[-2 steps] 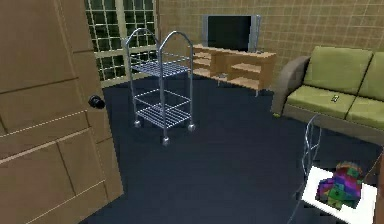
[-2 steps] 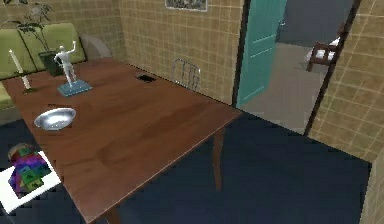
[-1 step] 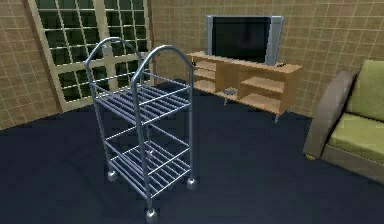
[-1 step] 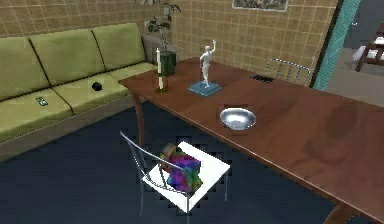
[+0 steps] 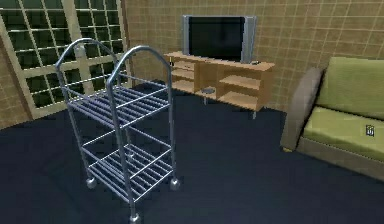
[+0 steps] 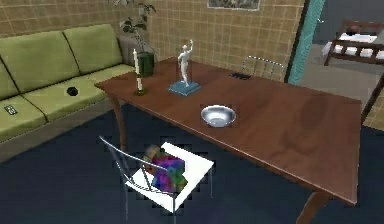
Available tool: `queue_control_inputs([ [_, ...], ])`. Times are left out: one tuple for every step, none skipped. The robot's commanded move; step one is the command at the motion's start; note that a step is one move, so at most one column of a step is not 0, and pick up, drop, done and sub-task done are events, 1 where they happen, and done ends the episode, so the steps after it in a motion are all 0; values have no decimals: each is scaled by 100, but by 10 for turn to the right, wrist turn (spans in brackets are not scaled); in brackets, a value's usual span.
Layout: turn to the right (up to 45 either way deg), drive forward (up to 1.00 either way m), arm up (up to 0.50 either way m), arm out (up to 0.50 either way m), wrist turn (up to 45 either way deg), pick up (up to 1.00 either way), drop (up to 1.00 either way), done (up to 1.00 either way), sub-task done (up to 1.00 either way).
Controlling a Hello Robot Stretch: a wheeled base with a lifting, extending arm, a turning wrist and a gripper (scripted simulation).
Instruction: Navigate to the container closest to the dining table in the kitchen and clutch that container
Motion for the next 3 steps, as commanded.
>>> queue_control_inputs([
  [0,35,0,0,0,0,0,0,0],
  [210,0,0,0,0,0,0,0,0],
  [0,100,0,0,0,0,0,0,0],
])
